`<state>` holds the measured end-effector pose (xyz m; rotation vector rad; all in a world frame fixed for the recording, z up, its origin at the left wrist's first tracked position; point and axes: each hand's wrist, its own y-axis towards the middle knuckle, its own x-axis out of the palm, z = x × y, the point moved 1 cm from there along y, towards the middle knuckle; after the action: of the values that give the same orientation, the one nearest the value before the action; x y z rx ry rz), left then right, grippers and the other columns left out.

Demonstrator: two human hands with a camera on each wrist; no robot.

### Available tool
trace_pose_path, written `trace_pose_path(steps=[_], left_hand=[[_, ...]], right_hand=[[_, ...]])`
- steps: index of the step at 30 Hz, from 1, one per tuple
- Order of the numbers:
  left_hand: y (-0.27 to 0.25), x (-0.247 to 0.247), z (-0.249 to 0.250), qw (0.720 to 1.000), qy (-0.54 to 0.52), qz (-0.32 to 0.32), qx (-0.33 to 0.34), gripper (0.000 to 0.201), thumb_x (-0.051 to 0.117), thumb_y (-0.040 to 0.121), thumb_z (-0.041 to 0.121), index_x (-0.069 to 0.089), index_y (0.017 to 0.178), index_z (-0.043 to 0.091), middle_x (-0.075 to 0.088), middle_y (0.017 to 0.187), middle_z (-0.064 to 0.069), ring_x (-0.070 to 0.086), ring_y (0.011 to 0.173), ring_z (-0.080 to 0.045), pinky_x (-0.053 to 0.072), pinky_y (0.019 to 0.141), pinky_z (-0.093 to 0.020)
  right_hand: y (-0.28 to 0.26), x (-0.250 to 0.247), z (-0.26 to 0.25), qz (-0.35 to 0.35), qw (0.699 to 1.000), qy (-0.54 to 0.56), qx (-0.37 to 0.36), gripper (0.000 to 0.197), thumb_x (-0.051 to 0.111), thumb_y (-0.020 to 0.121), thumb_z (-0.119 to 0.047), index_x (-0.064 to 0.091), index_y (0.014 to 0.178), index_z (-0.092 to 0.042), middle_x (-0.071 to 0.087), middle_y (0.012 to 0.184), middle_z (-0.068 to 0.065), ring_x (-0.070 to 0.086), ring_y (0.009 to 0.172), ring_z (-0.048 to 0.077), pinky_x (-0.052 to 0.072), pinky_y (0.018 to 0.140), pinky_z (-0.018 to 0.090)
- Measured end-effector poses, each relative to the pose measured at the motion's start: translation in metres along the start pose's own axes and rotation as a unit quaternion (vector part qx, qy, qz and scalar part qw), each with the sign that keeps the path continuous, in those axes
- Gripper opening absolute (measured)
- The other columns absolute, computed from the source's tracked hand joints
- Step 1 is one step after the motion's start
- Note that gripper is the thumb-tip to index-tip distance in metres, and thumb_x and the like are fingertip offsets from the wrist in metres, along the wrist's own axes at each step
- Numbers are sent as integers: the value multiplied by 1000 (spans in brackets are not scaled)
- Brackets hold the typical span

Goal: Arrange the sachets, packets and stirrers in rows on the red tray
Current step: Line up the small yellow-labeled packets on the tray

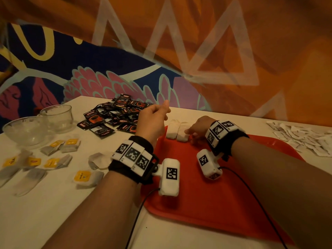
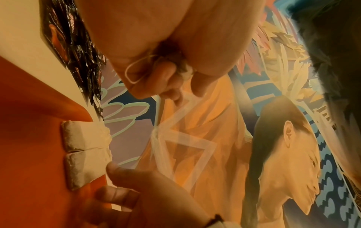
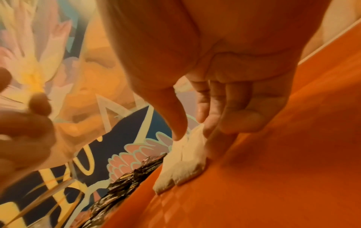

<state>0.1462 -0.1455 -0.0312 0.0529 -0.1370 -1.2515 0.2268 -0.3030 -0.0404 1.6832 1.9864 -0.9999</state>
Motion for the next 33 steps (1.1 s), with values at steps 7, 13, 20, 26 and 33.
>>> trace_pose_path(steps=[7, 13, 20, 26, 33], left_hand=[[-14, 10, 4, 991, -34, -96, -88, 68, 20, 94, 73, 48, 100, 12, 46, 50, 1, 41, 39, -12, 27, 37, -19], [-22, 19, 4, 978, -29, -179, -106, 77, 12, 86, 81, 45, 103, 14, 44, 48, -1, 42, 42, -14, 29, 43, -21], [-25, 27, 1, 973, -91, -193, -86, 66, 23, 95, 68, 46, 114, 9, 54, 71, -12, 54, 54, -20, 44, 43, -25], [-22, 21, -1, 969, -98, -217, -62, 20, 52, 101, 18, 61, 105, 1, 66, 94, -16, 63, 73, -21, 54, 56, -26], [-15, 17, -6, 988, 3, -147, 42, 9, 59, 97, 6, 64, 90, 10, 66, 85, -4, 63, 79, -15, 52, 64, -26]], right_hand=[[-46, -7, 0, 20, 976, 89, -197, 23, 74, 87, -32, 62, 91, -14, 71, 79, 2, 68, 65, 13, 48, 56, 27], [-84, 0, 1, -23, 941, 151, -303, 19, 78, 82, -32, 70, 90, -17, 70, 79, 0, 66, 67, 10, 48, 55, 22], [-83, -10, 21, 20, 929, 186, -320, 13, 74, 86, -12, 66, 77, -17, 70, 75, 2, 64, 69, 15, 49, 59, 27], [-80, -20, 30, 34, 914, 264, -307, 12, 70, 88, -3, 63, 82, -11, 68, 80, 9, 63, 71, 17, 53, 62, 30], [-74, -23, 39, 80, 945, 142, -282, 25, 70, 81, 5, 62, 80, -19, 70, 85, 2, 67, 83, 20, 56, 68, 33]])
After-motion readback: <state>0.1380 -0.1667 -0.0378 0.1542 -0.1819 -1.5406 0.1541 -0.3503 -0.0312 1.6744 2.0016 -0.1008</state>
